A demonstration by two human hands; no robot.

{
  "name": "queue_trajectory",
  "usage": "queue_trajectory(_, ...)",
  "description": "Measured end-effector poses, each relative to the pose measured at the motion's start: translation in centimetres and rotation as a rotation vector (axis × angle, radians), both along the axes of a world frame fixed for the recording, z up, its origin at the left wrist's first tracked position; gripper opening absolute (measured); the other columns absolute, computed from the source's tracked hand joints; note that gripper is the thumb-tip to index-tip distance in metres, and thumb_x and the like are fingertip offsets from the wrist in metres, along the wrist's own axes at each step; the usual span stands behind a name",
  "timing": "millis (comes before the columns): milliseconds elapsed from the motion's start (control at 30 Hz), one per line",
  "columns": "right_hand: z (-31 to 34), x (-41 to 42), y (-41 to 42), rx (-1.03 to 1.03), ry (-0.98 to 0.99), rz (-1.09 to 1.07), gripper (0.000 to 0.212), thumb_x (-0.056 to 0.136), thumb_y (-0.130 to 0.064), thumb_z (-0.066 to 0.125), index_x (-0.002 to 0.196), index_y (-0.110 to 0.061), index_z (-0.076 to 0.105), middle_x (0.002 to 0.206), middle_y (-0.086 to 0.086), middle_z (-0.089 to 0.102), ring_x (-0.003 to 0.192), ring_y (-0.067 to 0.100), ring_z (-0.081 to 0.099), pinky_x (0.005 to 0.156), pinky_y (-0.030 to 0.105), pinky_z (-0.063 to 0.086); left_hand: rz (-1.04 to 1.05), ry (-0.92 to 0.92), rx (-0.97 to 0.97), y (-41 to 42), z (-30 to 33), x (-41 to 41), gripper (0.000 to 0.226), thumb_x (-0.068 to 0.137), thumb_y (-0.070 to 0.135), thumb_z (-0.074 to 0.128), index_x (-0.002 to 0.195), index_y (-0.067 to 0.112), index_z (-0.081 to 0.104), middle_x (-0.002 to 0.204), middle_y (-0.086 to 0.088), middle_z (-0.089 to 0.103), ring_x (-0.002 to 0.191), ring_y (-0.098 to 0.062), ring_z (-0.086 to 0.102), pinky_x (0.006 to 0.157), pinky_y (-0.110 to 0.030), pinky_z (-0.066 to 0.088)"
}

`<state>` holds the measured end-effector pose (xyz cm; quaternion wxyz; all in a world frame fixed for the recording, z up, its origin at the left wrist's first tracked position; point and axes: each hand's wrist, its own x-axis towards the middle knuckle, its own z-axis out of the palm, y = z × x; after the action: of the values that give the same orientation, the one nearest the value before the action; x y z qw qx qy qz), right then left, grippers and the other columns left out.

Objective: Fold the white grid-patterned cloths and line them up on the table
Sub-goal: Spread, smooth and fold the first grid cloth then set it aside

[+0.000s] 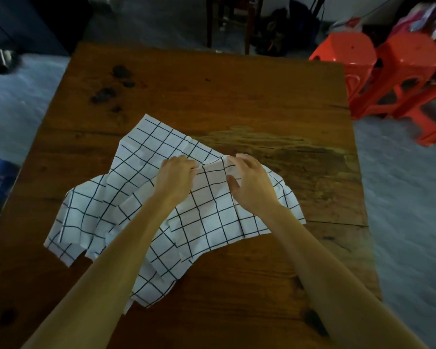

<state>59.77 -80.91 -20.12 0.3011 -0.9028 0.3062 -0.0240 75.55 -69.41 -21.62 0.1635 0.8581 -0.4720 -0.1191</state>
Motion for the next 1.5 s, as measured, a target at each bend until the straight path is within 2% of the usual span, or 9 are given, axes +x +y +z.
queue_trajectory(200,1.6,1.5,0.2,-0.057,0.068,0.096,0.059,0.096,-0.021,0.054,0.150,-0.018,0.030,0.155,0.005,0.033,0.147,0.026,0.015,0.116,0.043,0.017,-0.202,-0.044,-0.143,0.7,2.1,0.3,0.013,0.086,0.012,0.067,0.096,0.007,0.071,0.086,-0.008,0.065,0.081,-0.025,0.058,0.073,-0.031,0.040)
queue_trajectory(433,3.6,1.9,2.2,-0.257,0.028,0.061,0.020,0.095,-0.019,0.055,0.111,-0.021,0.067,0.109,0.000,0.065,0.113,0.022,0.051,0.100,0.032,0.032,-0.217,-0.018,-0.172,3.0,4.7,0.7,0.013,0.089,0.024,0.063,0.098,0.014,0.066,0.091,0.000,0.060,0.084,-0.018,0.056,0.070,-0.029,0.043)
queue_trajectory(667,7.9,0.1,4.5,-0.275,-0.063,-0.055,0.024,0.087,-0.010,0.061,0.108,-0.018,0.068,0.114,0.001,0.065,0.117,0.025,0.050,0.103,0.037,0.032,-0.130,0.042,-0.075,5.0,7.8,0.8,0.011,0.092,0.028,0.059,0.093,0.018,0.064,0.079,0.003,0.060,0.075,-0.020,0.058,0.062,-0.029,0.043)
queue_trajectory(800,9.6,-2.1,6.2,-0.324,-0.091,-0.062,0.028,0.087,-0.039,0.067,0.107,-0.019,0.067,0.108,0.000,0.064,0.110,0.023,0.054,0.100,0.039,0.035,-0.203,-0.002,-0.207,6.0,9.5,0.0,0.004,0.089,0.013,0.058,0.086,0.016,0.060,0.076,0.002,0.054,0.071,-0.018,0.051,0.063,-0.030,0.040)
queue_trajectory(967,9.3,-5.0,9.7,-0.164,-0.056,-0.139,0.057,0.092,-0.065,0.034,0.108,-0.021,0.066,0.101,-0.005,0.059,0.097,0.014,0.053,0.089,0.039,0.046,-0.366,-0.007,-0.274,9.1,8.3,-1.6,0.015,0.081,0.003,0.064,0.093,0.011,0.064,0.087,-0.003,0.061,0.078,-0.017,0.051,0.069,-0.031,0.043)
queue_trajectory(1067,8.0,-5.7,10.7,-0.171,-0.026,-0.169,0.036,0.099,-0.039,0.046,0.123,-0.017,0.061,0.120,0.003,0.061,0.113,0.021,0.052,0.096,0.041,0.044,-0.417,-0.014,-0.293,11.4,7.2,-2.9,0.025,0.070,-0.007,0.069,0.091,0.008,0.066,0.086,-0.006,0.064,0.079,-0.025,0.058,0.069,-0.031,0.042)
queue_trajectory(1233,5.9,-5.1,11.5,-0.033,0.162,-0.106,0.052,0.098,-0.033,0.049,0.146,-0.016,0.038,0.148,0.007,0.042,0.138,0.026,0.034,0.112,0.044,0.032,-0.438,-0.022,-0.296,14.5,5.5,-3.5,0.037,0.055,-0.017,0.074,0.083,0.007,0.067,0.080,-0.007,0.065,0.073,-0.027,0.062,0.065,-0.036,0.050)
queue_trajectory(1400,3.9,-3.4,11.8,0.041,0.284,-0.065,0.052,0.098,-0.033,0.046,0.146,-0.017,0.037,0.151,0.007,0.038,0.140,0.025,0.032,0.113,0.045,0.030,-0.389,0.170,0.221,15.4,5.6,-3.0,0.047,0.076,0.019,0.076,0.120,0.023,0.059,0.121,0.001,0.055,0.114,-0.019,0.050,0.096,-0.036,0.041)
queue_trajectory(1500,2.6,-3.1,11.4,0.070,0.301,-0.023,0.050,0.097,-0.034,0.046,0.144,-0.017,0.040,0.149,0.008,0.041,0.138,0.025,0.034,0.112,0.046,0.031,-0.330,0.423,0.483,14.7,6.4,-1.7,0.065,0.079,0.022,0.071,0.136,0.032,0.042,0.140,0.001,0.042,0.112,-0.021,0.051,0.094,-0.036,0.044)
